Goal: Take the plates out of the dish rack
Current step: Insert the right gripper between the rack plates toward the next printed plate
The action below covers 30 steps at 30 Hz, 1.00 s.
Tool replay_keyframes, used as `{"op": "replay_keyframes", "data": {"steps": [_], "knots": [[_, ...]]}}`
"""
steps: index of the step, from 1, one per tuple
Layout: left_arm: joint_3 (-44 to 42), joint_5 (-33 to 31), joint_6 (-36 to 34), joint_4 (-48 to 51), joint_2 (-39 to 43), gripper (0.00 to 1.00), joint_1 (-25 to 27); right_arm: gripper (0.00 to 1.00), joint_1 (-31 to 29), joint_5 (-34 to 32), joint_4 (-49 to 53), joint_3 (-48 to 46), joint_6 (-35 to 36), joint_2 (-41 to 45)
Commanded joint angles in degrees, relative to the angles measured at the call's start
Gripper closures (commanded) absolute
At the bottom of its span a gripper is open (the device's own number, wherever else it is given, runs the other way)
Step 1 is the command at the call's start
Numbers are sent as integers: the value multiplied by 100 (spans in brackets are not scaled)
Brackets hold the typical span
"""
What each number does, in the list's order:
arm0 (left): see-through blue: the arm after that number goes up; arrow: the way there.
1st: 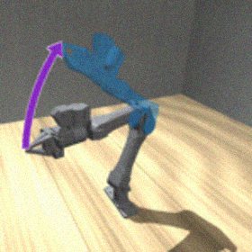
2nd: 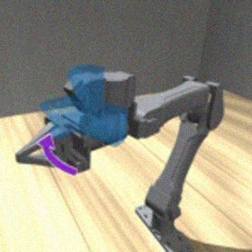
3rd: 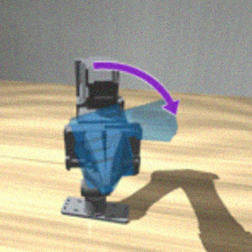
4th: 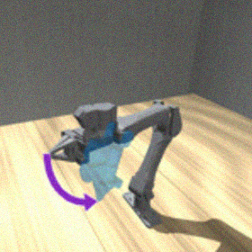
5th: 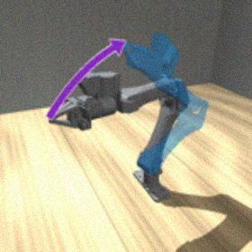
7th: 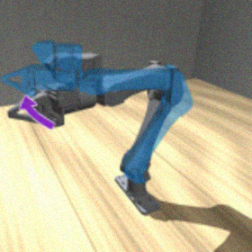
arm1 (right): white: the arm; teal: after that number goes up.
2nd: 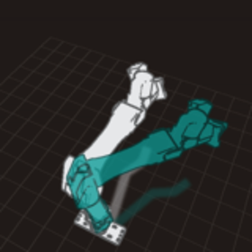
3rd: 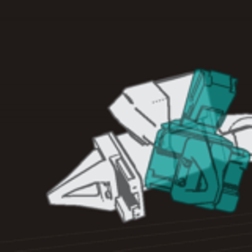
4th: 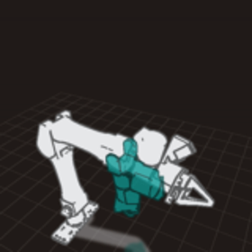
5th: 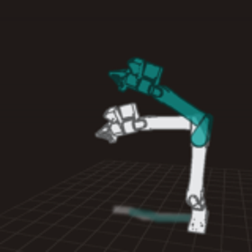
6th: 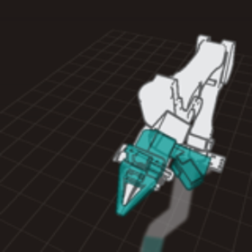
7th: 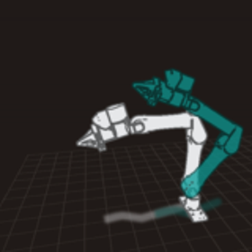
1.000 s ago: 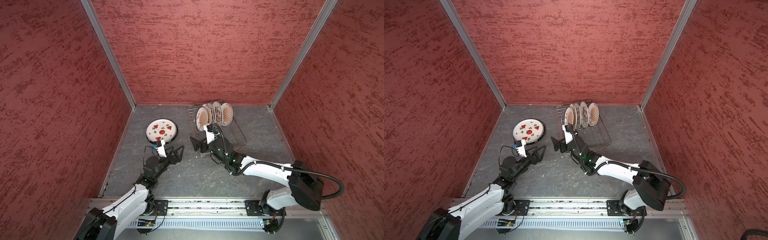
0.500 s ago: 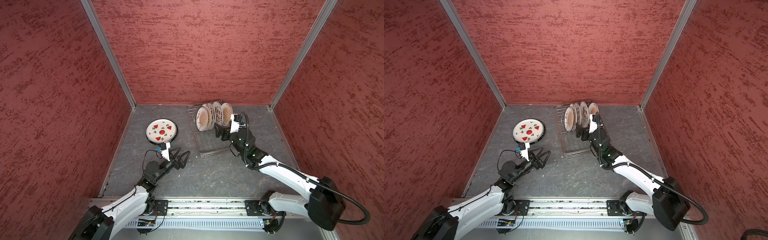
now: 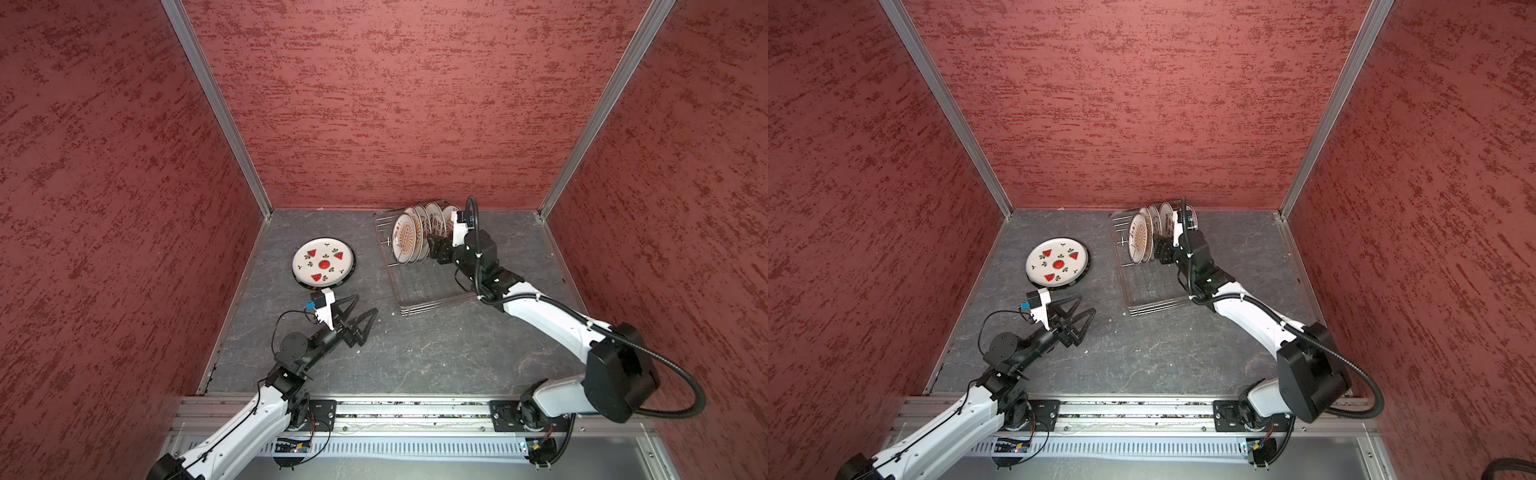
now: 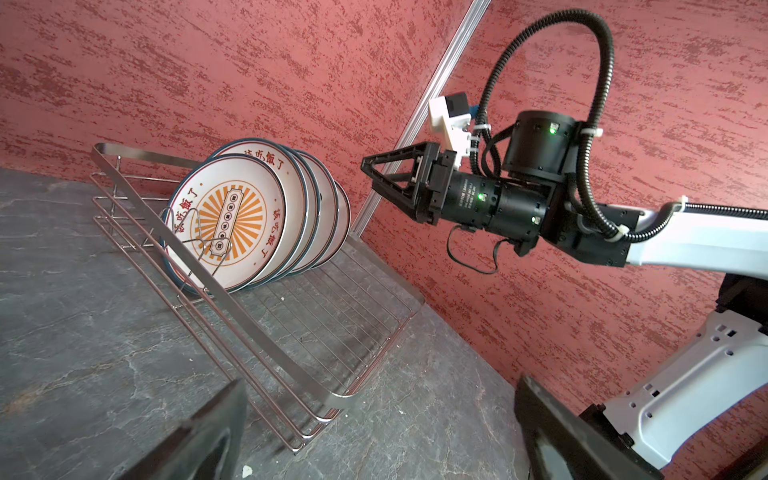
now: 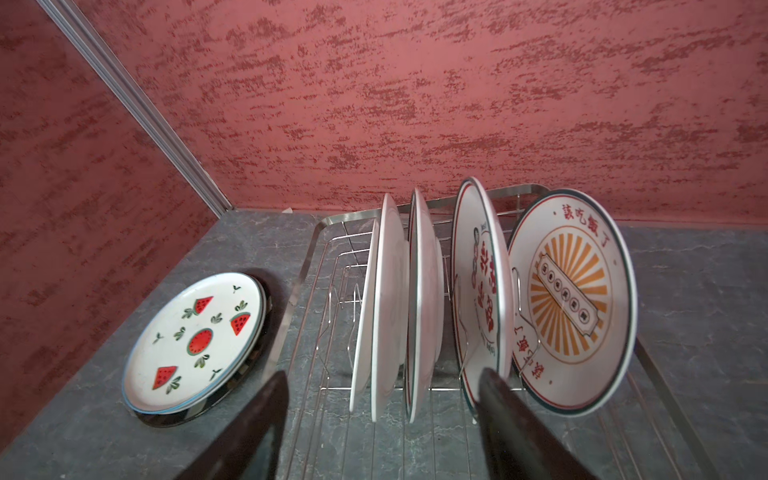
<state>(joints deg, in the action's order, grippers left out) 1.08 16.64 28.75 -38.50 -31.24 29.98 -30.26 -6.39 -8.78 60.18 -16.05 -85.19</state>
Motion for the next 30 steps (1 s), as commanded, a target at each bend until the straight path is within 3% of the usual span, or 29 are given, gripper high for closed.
{"op": "replay_keyframes", "data": {"steps": [1, 5, 12, 24, 30], "knots": [[123, 169, -115, 87, -150, 0, 43, 42, 55, 42, 402, 418, -3, -365], [196, 321, -112, -194, -589, 1, 78, 55, 64, -74, 632, 835, 34, -750], [356, 371, -60, -267, -1117, 1, 139, 68, 73, -601, 969, 1324, 164, -1236], [472, 218, -83, -38, -1222, 1, 193, 76, 47, -1120, 1174, 1829, 70, -1872], [472, 245, -92, -17, -1190, 1, 201, 77, -75, -1713, 1493, 2346, 76, -2365]]}}
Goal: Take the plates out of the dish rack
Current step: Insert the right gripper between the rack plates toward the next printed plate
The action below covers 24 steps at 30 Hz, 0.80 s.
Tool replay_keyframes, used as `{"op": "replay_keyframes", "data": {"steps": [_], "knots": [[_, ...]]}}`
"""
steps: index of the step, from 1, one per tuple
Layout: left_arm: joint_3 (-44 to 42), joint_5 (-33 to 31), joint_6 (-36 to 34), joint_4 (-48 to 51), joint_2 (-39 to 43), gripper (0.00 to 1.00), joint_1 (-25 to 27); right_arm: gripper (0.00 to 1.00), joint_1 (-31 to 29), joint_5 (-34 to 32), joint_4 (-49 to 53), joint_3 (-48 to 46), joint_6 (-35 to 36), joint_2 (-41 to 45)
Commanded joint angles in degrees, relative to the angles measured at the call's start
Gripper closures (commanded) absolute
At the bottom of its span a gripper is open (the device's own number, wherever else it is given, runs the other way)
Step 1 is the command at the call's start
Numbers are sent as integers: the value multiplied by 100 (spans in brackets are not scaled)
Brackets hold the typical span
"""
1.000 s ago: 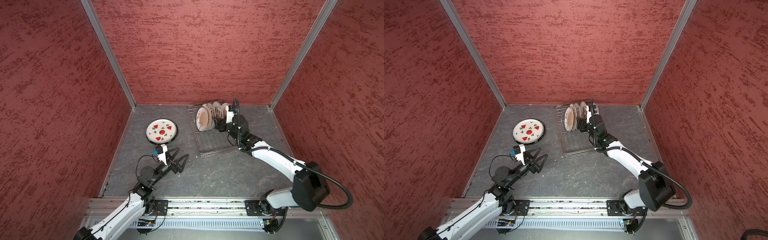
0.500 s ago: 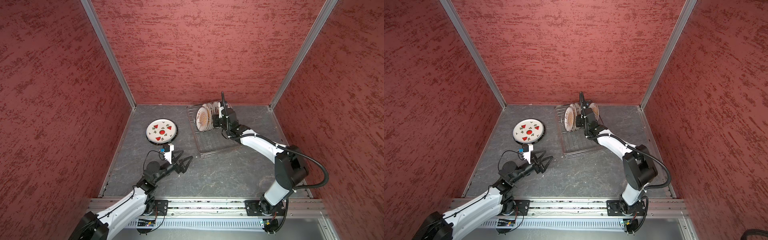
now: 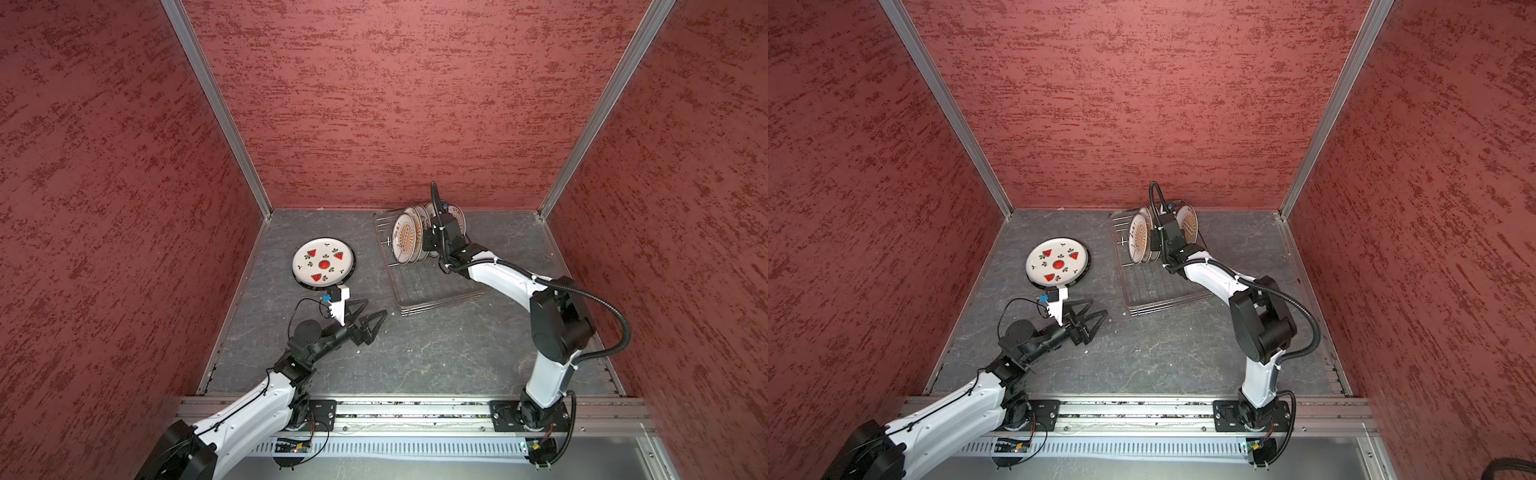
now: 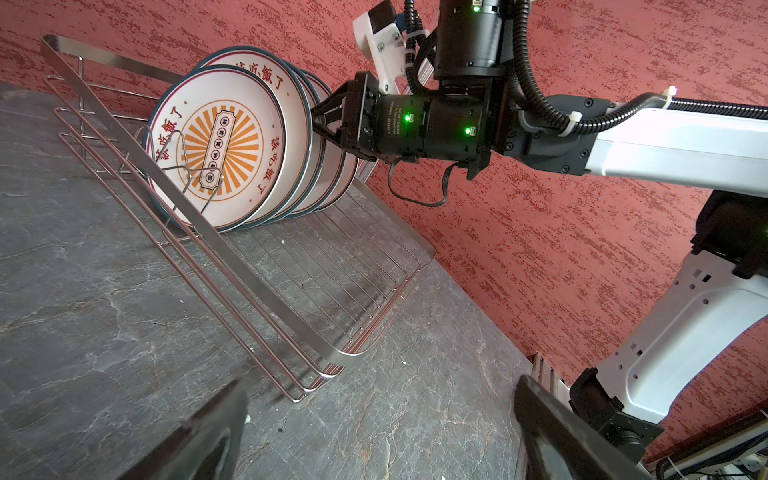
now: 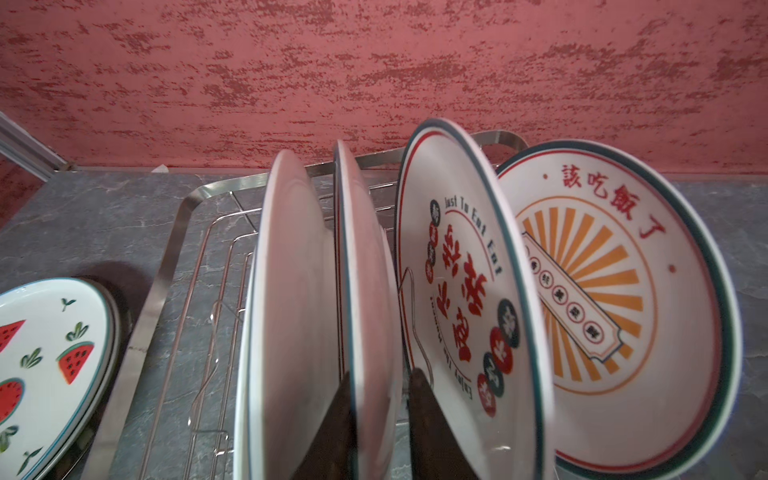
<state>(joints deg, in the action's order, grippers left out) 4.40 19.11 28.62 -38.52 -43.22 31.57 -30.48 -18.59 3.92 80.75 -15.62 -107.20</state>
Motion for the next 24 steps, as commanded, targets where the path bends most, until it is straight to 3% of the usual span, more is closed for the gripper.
{"op": "replay_keyframes", "data": {"steps": [1, 8, 24], "knots": [[139, -11, -84, -3, 9, 1, 42, 77, -72, -592, 278, 367, 33, -243], [131, 73, -56, -2, 76, 1, 51, 82, -230, -1400, 409, 700, 147, -626], [130, -138, -41, 190, 227, 1, 60, 95, -343, -1549, 67, 775, 478, -536]]}}
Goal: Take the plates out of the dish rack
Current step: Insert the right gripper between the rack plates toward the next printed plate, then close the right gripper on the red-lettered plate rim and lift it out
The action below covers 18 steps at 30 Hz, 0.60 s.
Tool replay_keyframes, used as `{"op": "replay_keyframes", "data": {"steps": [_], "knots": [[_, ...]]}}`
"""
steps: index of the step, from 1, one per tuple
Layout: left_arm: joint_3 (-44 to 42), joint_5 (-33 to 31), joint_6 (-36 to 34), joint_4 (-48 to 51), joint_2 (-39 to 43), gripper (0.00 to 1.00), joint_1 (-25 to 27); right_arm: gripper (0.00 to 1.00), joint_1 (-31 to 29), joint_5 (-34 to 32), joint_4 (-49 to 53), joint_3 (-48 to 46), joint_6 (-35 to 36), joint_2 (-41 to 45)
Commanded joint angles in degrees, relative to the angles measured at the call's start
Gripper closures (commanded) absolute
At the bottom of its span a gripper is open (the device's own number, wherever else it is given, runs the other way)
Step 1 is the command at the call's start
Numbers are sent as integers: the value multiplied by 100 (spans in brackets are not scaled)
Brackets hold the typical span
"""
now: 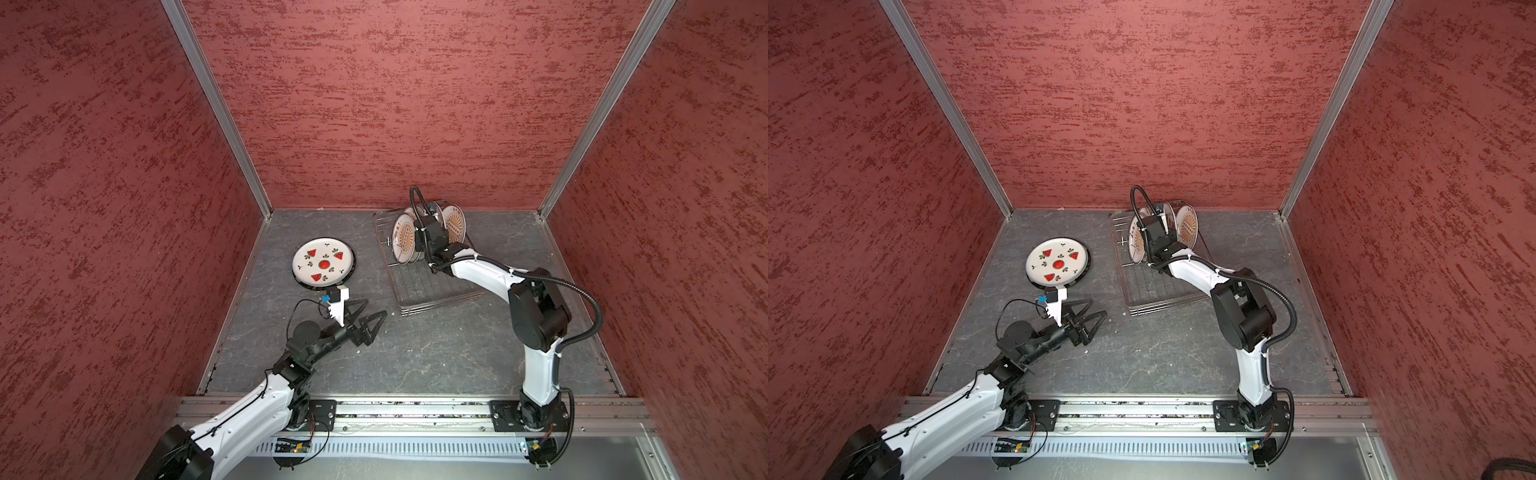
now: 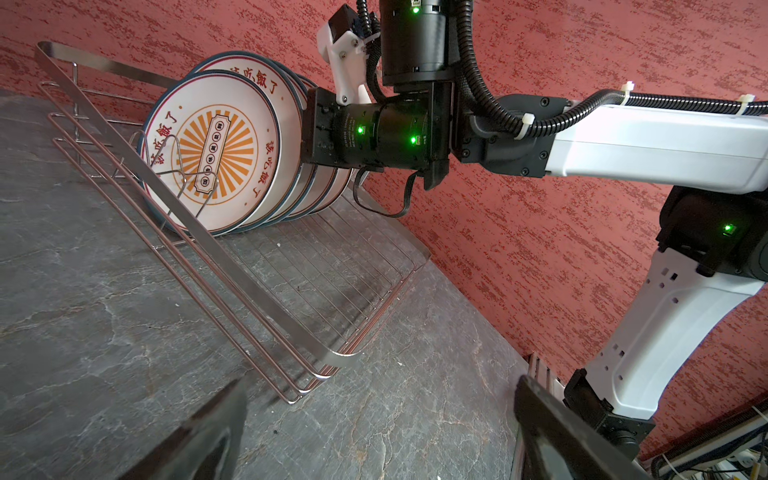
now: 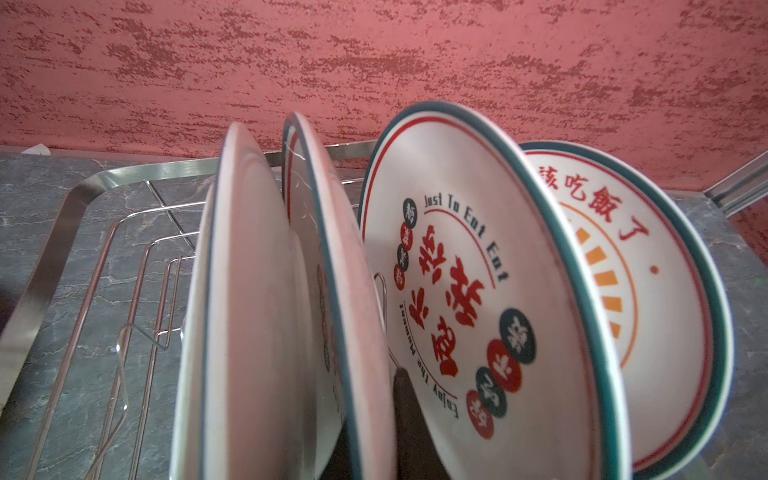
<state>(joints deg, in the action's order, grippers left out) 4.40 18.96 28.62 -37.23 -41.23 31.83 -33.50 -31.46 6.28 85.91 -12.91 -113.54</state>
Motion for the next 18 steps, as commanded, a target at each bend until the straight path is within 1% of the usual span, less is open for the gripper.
{"op": "replay_keyframes", "data": {"steps": [1, 11, 18], "knots": [[136, -170, -24, 99, 29, 1, 32, 96, -67, -324, -186, 266, 248, 144], [147, -290, 25, 173, 62, 1, 33, 98, -253, -1010, -324, 173, 583, 518], [122, -234, 35, 137, 89, 1, 29, 98, -315, -1143, -551, -230, 614, 984]]}}
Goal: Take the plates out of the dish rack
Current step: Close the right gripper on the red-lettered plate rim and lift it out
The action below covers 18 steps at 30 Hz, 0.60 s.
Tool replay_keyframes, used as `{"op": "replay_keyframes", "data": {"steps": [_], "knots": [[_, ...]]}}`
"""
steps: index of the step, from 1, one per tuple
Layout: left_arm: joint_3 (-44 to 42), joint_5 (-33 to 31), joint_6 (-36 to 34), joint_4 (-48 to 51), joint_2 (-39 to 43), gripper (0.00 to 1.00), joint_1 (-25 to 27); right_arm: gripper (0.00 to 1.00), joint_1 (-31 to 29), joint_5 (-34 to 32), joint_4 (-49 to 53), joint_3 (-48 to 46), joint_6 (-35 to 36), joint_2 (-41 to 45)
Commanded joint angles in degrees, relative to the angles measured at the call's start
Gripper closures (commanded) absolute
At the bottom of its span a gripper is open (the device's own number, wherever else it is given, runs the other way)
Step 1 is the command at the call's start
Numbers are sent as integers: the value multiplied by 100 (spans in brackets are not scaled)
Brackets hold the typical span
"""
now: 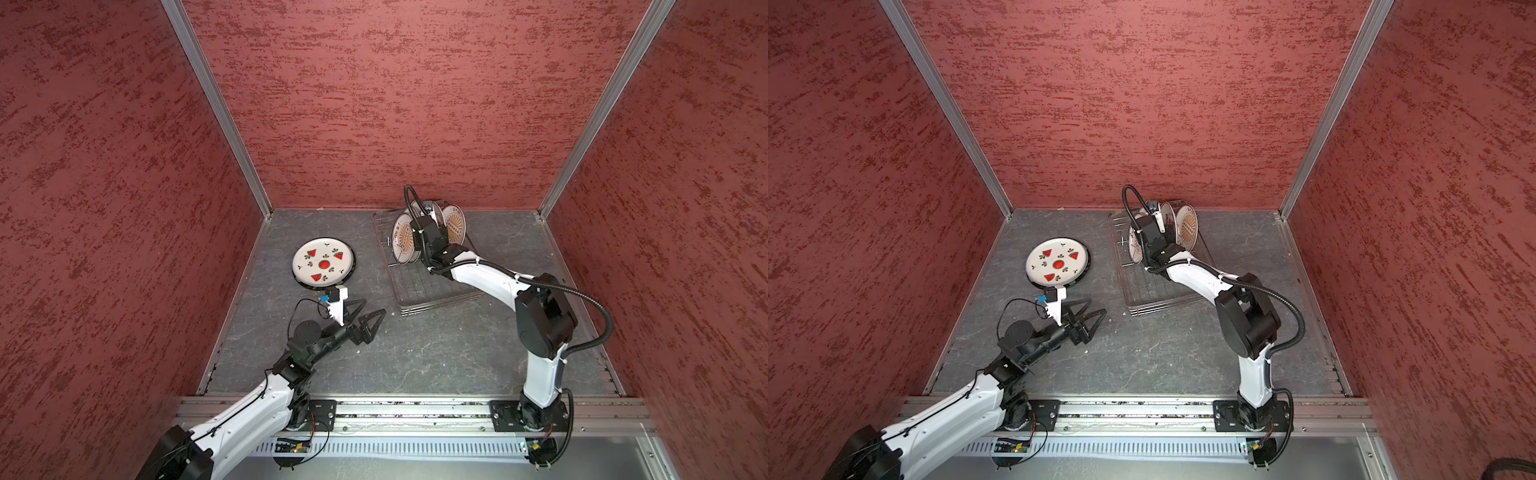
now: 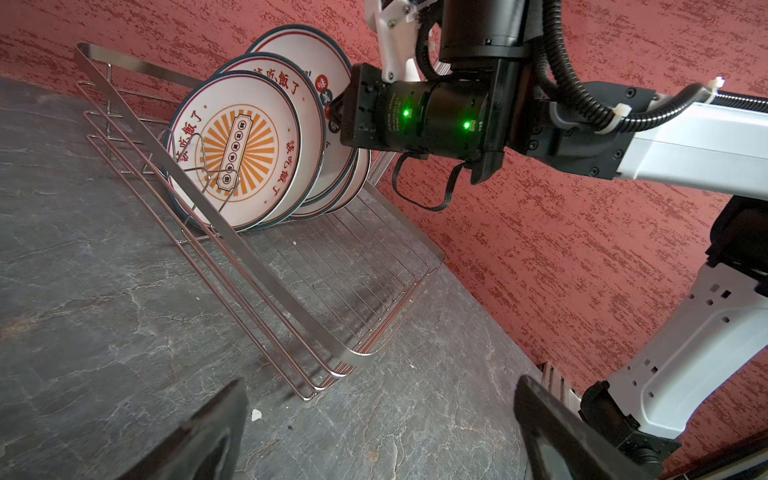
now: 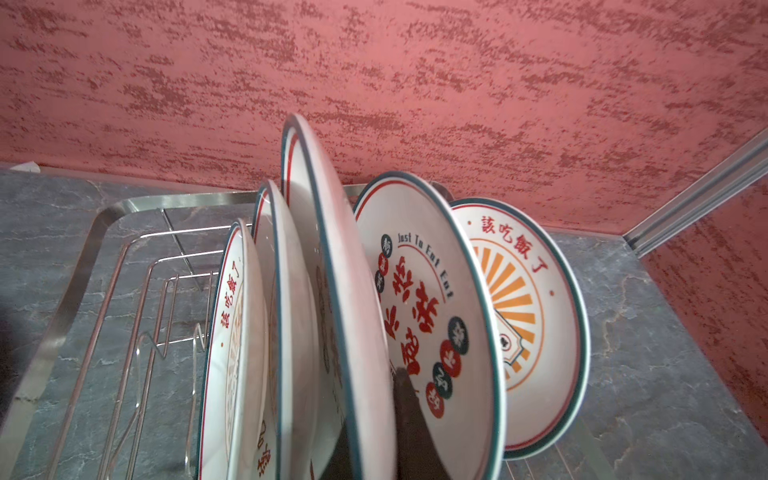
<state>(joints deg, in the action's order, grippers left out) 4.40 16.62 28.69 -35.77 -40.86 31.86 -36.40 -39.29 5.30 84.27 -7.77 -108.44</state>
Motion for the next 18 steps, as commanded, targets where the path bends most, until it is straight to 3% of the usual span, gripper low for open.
{"op": "replay_keyframes", "data": {"steps": [1, 18], "knots": [[128, -1, 17, -9, 53, 1, 31, 98, -32, -368, -460, -111, 105, 545], [113, -93, 37, -9, 35, 1, 40, 98, -362, -1091, -1186, -1335, 623, 2072]]}}
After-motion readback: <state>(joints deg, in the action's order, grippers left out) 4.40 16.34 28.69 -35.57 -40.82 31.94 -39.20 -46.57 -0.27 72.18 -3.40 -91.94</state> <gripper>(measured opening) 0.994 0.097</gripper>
